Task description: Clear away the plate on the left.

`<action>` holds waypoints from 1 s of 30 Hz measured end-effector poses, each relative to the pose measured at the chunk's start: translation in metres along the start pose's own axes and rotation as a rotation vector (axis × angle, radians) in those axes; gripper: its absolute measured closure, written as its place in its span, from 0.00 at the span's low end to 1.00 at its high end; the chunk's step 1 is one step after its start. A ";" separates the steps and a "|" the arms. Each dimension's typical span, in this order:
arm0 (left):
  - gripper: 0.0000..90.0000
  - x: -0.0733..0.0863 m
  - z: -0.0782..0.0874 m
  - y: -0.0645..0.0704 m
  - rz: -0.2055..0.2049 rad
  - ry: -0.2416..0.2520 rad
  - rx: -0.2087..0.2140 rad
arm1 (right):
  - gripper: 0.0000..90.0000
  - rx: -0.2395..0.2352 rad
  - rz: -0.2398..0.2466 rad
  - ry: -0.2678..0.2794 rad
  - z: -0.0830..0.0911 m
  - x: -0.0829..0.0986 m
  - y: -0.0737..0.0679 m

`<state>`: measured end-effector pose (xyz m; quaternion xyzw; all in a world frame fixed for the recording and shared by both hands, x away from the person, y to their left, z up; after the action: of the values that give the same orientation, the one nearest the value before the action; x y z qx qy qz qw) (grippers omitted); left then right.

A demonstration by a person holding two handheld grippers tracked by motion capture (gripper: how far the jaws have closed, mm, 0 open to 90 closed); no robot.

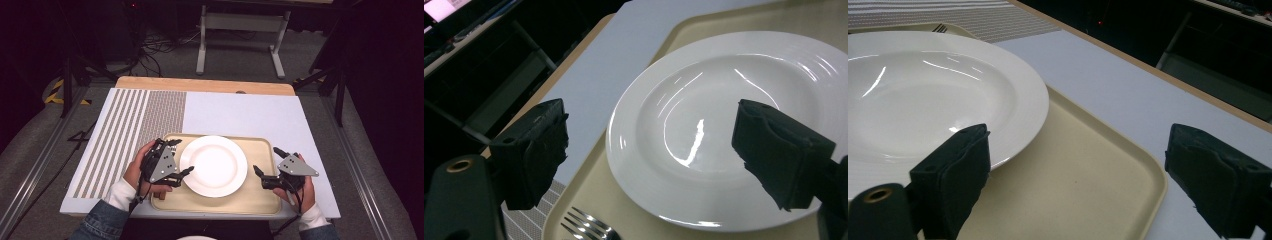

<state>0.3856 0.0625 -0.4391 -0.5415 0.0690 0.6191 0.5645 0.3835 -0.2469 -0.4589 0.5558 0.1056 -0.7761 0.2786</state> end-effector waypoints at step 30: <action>0.10 0.059 0.044 -0.024 0.095 -0.056 -0.069 | 0.13 0.007 0.002 0.007 0.001 0.000 0.000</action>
<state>0.3912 0.1384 -0.4526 -0.5392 0.0575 0.6622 0.5172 0.3829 -0.2475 -0.4583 0.5597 0.1035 -0.7742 0.2769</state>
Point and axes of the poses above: each handheld gripper's, and its own axes: z roughly backward along the jaws, x roughly out of its underside, y roughly to its right, the point moved 7 cm from there along -z, roughly forward along the jaws, and after that the axes turned 7 degrees about -z, right-handed, at the moved point
